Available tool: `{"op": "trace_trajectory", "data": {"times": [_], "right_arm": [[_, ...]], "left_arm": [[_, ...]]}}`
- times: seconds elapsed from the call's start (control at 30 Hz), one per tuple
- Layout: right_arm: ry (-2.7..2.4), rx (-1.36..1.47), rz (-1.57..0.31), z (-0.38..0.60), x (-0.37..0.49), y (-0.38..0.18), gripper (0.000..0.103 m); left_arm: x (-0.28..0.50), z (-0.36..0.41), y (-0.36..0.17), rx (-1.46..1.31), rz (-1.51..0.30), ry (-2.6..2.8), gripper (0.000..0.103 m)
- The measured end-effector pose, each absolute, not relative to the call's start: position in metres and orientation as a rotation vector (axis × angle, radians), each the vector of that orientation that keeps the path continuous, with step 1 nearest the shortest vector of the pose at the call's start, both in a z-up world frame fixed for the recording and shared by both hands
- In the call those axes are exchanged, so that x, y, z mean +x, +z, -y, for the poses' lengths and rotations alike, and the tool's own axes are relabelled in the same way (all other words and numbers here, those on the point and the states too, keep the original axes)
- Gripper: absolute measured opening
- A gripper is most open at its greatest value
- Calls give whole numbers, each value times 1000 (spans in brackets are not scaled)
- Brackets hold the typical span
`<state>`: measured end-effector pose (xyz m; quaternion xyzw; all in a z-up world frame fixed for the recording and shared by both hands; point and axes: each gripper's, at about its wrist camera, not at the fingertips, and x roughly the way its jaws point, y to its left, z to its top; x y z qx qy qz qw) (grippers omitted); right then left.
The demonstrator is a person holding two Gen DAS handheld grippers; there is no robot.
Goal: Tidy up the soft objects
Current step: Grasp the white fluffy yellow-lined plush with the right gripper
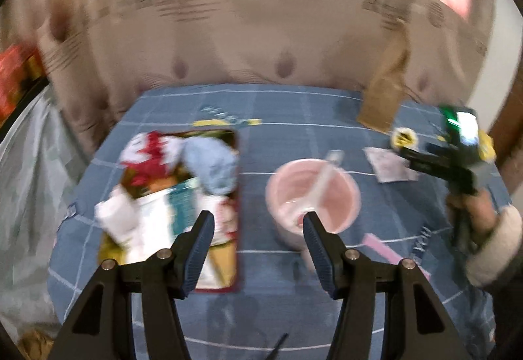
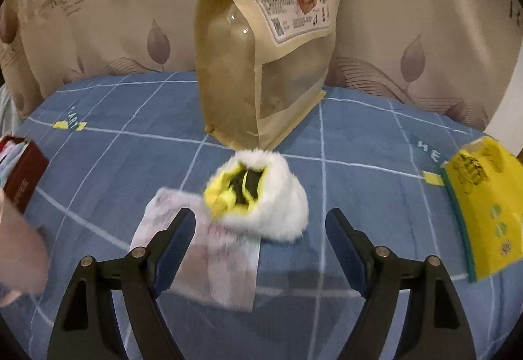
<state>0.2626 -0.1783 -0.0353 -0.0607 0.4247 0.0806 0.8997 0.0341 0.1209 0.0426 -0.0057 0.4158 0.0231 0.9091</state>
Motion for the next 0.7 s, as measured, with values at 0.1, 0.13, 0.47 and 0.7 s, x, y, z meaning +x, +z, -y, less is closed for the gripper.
{"op": "trace_trajectory", "data": {"times": [0.1, 0.13, 0.47, 0.7], "right_arm": [[168, -134, -892, 176, 279, -46, 79], [170, -144, -895, 174, 283, -49, 79], [174, -165, -872, 203, 275, -46, 41], [110, -109, -915, 267, 233, -49, 37]], "left_arm": [[43, -89, 45, 21, -865, -29, 59], [46, -80, 44, 26, -868, -52, 59], [91, 18, 12, 113, -957, -260, 60], [131, 62, -15, 77, -1023, -352, 67]]}}
